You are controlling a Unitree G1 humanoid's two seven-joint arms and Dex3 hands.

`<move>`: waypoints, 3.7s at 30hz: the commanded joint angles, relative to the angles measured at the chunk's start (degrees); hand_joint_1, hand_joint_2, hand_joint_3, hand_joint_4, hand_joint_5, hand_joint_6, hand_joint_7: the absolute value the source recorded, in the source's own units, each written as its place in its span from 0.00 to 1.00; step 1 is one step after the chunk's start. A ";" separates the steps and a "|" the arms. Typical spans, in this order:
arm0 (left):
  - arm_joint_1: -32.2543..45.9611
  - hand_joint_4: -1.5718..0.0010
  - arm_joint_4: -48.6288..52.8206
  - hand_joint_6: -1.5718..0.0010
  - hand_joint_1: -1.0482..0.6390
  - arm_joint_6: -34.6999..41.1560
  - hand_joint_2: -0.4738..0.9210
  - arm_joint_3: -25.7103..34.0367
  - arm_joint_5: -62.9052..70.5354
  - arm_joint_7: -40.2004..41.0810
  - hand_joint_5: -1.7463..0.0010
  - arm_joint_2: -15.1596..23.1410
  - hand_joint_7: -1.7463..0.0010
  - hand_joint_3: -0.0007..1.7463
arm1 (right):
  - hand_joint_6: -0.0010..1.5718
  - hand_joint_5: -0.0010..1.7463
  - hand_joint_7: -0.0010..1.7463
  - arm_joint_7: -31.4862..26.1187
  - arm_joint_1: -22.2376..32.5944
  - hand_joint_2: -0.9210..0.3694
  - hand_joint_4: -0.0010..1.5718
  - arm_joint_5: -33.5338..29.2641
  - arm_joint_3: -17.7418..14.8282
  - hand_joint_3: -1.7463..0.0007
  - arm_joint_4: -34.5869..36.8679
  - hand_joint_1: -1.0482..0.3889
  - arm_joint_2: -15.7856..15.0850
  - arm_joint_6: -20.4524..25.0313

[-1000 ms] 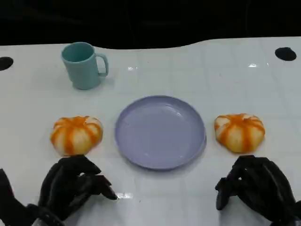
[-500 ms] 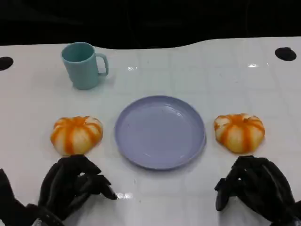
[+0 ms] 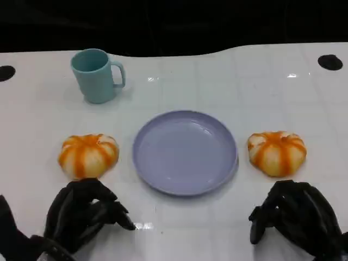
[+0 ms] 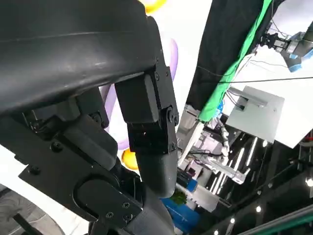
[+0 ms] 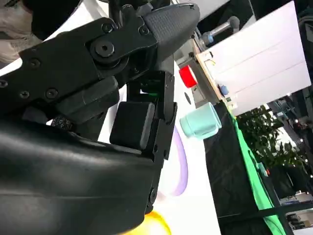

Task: Grasp the bread from the table and place it into the plate.

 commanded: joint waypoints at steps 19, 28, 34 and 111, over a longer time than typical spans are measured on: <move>-0.17 0.00 0.27 0.00 0.00 -1.58 0.78 -0.39 1.01 0.08 0.67 0.65 0.81 0.00 | 0.85 0.45 0.06 2.00 -2.35 0.00 0.79 -3.74 -1.59 0.99 1.10 0.00 -2.65 -20.99; -1.47 0.00 2.90 0.00 0.00 -3.18 0.78 -0.11 1.28 -0.32 0.67 0.35 0.81 0.00 | 0.17 0.88 0.74 -9.75 -4.37 0.00 0.33 -17.66 -0.98 0.84 5.52 0.00 -6.84 -41.67; -1.16 0.00 2.38 0.00 0.00 -3.06 0.78 -0.28 1.50 -0.15 0.67 0.71 0.81 0.00 | 0.01 0.95 0.82 -16.52 -4.06 0.00 0.13 -24.23 0.56 0.82 4.07 0.00 -8.89 -46.08; 0.32 0.00 -0.37 0.00 0.00 -1.06 0.77 0.22 1.02 0.07 0.66 0.52 0.80 0.00 | 0.00 0.00 0.00 -63.48 -29.76 0.69 0.00 -76.81 36.38 0.00 30.39 0.03 -24.42 -19.47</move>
